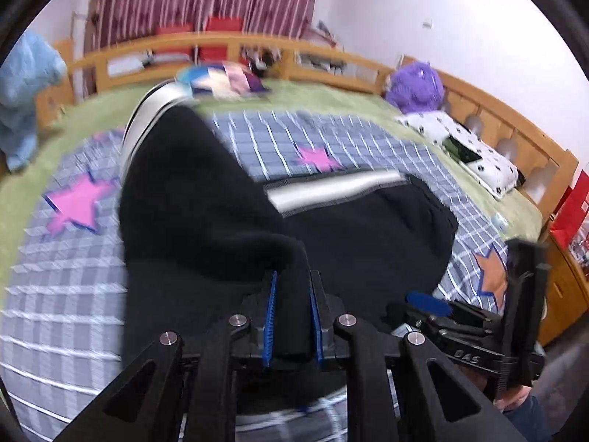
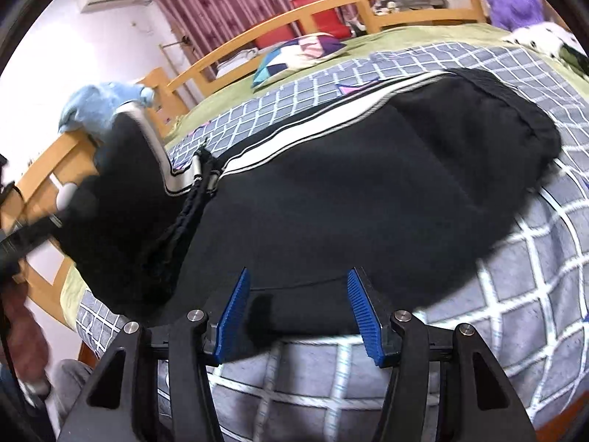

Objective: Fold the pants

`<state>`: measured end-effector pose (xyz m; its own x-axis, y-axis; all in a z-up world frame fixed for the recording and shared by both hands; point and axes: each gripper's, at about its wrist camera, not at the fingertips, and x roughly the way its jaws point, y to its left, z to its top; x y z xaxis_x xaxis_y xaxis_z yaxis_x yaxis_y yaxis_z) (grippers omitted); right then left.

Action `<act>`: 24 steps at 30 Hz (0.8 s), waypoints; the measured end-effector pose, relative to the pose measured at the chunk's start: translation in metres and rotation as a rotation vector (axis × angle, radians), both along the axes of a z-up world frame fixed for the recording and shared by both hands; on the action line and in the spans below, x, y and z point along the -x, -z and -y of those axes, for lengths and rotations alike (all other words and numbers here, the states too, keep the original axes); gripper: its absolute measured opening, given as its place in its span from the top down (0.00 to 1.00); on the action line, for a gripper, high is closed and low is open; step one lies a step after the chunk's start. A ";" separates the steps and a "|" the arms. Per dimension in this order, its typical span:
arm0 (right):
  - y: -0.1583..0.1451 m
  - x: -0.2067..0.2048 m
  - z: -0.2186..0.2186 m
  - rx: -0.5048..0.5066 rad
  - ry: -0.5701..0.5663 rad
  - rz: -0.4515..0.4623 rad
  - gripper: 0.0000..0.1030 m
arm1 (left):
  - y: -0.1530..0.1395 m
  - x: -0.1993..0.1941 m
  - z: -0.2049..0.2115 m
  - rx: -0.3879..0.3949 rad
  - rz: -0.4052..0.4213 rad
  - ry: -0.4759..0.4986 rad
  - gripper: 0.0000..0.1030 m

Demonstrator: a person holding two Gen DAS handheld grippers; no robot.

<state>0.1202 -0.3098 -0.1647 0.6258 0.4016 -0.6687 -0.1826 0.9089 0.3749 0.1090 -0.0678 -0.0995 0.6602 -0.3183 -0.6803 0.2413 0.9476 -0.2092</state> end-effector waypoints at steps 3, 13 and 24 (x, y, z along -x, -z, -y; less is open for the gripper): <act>-0.003 0.005 0.002 -0.008 -0.007 0.014 0.47 | 0.012 0.007 0.002 0.051 -0.055 0.018 0.83; -0.011 -0.009 -0.040 -0.239 -0.123 -0.044 0.40 | -0.007 0.052 -0.109 0.137 0.015 -0.142 0.35; -0.037 -0.066 -0.130 -0.260 -0.201 -0.094 0.87 | 0.054 0.078 -0.195 0.308 -0.127 -0.331 0.35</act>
